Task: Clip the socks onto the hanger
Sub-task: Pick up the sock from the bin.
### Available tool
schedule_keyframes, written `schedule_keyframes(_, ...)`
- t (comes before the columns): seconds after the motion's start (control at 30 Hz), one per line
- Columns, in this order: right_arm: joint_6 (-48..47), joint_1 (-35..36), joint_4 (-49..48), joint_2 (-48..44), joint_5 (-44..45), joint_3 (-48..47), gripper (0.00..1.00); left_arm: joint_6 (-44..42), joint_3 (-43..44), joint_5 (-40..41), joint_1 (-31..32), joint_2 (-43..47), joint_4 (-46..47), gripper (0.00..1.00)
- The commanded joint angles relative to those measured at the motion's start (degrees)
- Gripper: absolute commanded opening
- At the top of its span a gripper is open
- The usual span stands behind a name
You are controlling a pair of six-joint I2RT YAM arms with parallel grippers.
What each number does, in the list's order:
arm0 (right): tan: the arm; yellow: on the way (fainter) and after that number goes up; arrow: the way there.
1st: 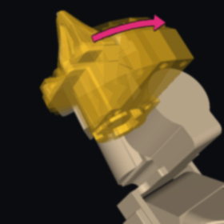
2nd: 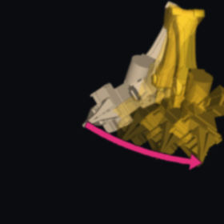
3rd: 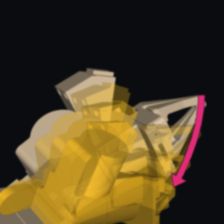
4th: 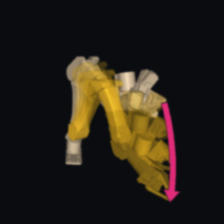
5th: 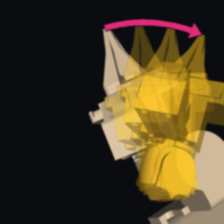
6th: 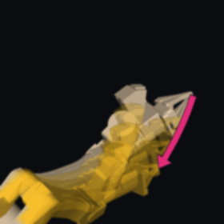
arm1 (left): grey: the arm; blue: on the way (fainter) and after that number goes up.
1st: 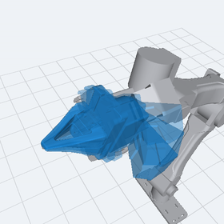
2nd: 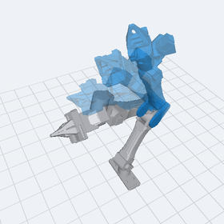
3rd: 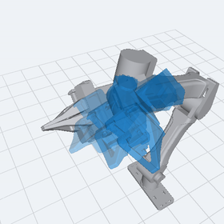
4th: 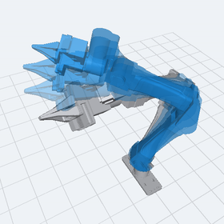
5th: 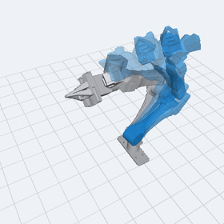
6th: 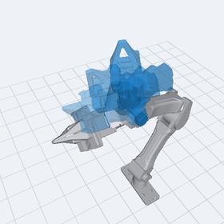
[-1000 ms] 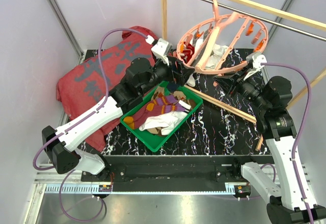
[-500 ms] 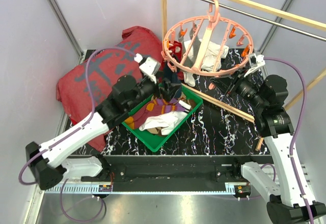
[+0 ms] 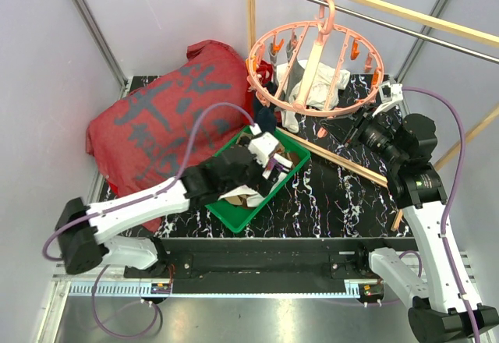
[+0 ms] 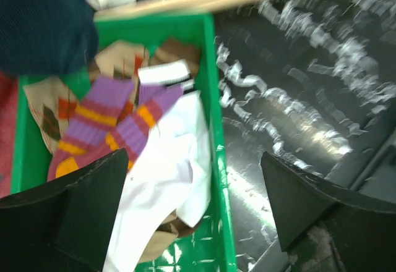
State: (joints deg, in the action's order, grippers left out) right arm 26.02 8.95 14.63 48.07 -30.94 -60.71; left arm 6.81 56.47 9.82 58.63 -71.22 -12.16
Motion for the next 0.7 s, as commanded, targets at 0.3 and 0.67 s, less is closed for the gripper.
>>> schedule_keyframes(0.3, -0.4, 0.4, 0.3, -0.8, 0.8, 0.8, 0.13, -2.3, 2.1, 14.2, 1.7, -19.8, 16.6, 0.81)
schedule_keyframes(0.67, -1.2, 0.3, 1.1, -1.5, 0.8, 1.4, 0.14, -4.9, 10.3, 10.0, -2.6, -32.7, 12.7, 0.72)
